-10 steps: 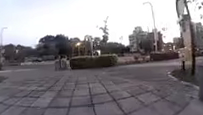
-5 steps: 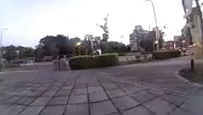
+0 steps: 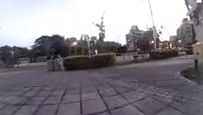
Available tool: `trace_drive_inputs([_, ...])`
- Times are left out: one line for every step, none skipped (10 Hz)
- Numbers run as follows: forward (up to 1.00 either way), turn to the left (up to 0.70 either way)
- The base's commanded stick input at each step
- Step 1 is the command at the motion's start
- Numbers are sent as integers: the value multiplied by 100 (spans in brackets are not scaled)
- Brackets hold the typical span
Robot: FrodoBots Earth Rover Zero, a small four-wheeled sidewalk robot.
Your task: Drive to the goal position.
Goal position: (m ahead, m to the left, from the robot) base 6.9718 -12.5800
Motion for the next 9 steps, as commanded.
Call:
trace_drive_inputs([70,-35])
trace_drive_inputs([70,-35])
trace_drive_inputs([70,-11])
trace_drive_inputs([70,0])
trace_drive_inputs([70,0])
trace_drive_inputs([70,0])
trace_drive_inputs([70,0])
trace_drive_inputs([70,0])
trace_drive_inputs([70,0])
